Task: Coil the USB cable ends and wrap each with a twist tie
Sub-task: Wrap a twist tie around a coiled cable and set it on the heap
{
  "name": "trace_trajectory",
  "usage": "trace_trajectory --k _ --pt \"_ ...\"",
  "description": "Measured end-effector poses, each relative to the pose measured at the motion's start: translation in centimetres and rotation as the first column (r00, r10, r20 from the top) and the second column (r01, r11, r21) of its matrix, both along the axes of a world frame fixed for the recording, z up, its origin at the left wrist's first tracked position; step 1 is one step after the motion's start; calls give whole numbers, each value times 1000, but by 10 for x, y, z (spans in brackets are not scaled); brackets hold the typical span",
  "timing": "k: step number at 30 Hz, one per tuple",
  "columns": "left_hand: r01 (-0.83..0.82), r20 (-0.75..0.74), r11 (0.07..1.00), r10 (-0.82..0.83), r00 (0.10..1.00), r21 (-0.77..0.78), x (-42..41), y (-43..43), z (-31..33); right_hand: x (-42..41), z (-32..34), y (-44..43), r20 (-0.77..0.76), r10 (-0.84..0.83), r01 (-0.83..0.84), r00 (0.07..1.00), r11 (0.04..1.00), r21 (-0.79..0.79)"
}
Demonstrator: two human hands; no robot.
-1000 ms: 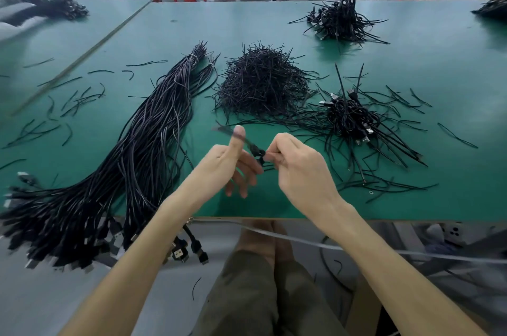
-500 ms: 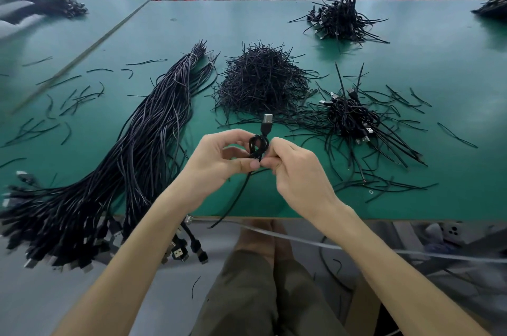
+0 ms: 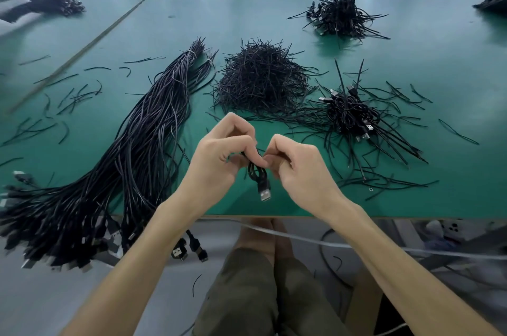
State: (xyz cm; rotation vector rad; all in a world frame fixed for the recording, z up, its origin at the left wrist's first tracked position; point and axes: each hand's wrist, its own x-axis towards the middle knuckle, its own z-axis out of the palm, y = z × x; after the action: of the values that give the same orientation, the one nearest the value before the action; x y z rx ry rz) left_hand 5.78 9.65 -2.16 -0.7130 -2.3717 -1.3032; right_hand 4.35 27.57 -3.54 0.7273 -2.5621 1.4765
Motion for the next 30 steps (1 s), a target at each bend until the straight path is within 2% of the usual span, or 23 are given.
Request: trace_trajectory --k 3,5,8,10,13,15,19,22,26,28,30 --pt "-45 -67 997 42 997 -56 2 0 0 2 1 -1 100 21 -14 995 998 -69" --pt "-84 -48 991 80 996 -99 1 -3 0 2 1 0 120 13 -4 993 997 -75" --pt "-112 145 988 96 985 106 -3 -9 -1 -1 -2 2 161 -17 39 987 990 -133" --pt "-139 319 982 94 943 124 -5 -14 -2 -2 -4 2 172 -36 66 984 983 -171" --pt "-126 478 992 112 871 -3 -5 -15 -1 -1 -6 1 78 -74 82 994 991 -110" --pt "-147 526 989 140 839 -29 -4 -12 5 1 -5 2 -42 -79 77 996 996 -38" --pt "-42 710 999 47 703 -25 1 -1 10 8 -4 -2 -302 -78 125 950 982 139" --pt "0 653 998 40 756 -62 0 4 8 12 -3 -2 -388 -52 155 920 959 238" --pt "56 521 990 21 853 -132 -1 -2 8 13 -3 0 -388 -31 163 921 936 313" --pt "45 385 982 30 923 -184 -3 -6 5 13 -4 0 -363 -28 143 931 944 296" --pt "-14 167 960 63 984 -281 -2 -9 1 11 -6 -1 -282 -35 108 959 963 248"
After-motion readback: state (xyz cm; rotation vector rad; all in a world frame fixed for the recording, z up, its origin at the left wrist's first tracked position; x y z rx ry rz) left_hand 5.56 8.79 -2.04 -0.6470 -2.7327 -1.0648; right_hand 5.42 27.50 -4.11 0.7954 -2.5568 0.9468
